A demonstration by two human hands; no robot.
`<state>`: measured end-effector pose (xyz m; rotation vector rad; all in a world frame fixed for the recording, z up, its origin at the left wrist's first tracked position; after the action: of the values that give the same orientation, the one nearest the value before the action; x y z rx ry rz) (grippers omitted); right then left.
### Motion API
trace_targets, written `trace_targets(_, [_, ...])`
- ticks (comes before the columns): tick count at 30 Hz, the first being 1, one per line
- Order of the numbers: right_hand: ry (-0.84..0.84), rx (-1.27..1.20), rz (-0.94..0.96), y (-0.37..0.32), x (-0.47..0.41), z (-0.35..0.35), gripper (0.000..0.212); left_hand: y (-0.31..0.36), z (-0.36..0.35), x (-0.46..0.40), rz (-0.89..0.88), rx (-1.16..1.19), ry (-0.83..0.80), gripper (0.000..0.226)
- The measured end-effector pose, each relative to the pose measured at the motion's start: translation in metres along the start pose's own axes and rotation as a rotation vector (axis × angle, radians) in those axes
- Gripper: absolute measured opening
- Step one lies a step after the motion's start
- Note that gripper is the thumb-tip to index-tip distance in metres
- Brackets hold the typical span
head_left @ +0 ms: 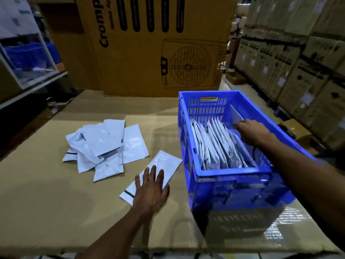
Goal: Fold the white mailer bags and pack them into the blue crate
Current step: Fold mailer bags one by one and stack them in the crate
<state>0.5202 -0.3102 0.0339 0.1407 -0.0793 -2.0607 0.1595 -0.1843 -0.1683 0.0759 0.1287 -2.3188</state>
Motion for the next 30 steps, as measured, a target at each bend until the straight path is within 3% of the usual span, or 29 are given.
trace_targets(5, [-0.255,-0.052,-0.009,-0.007,-0.009,-0.016,0.03,0.001,-0.001,0.0,0.016,0.014,-0.013,0.061])
trace_targets(8, [-0.294,-0.098,-0.023,-0.011,-0.011,-0.022,0.026,0.0,-0.001,-0.001,0.016,0.015,-0.023,0.063])
trace_targets(15, [0.071,-0.283,0.091,-0.03,-0.013,-0.011,0.005,-0.002,0.002,0.001,0.03,0.024,-0.054,0.071])
trace_targets(20, [0.414,-0.487,0.227,-0.088,-0.007,0.019,0.025,-0.017,0.001,0.007,-0.063,0.015,-0.104,0.07])
trace_targets(25, [0.5,-0.582,0.35,-0.158,0.003,0.047,0.029,-0.045,-0.003,0.025,-0.063,-0.03,-0.148,0.084])
trace_targets(30, [0.472,-0.617,0.475,-0.237,0.017,0.059,0.031,-0.077,0.009,0.045,-0.125,-0.065,-0.161,0.096])
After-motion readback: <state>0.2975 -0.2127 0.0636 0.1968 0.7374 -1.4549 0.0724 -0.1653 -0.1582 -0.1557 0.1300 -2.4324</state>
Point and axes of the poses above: each hand's wrist, its own x-axis away from the middle knuckle, its own z-axis out of the back of the hand, y = z × x, the point moved 1 cm from there along -x, towards the middle knuckle, and after that the axes turned 11 degrees about -x, right-handed, at the moved point
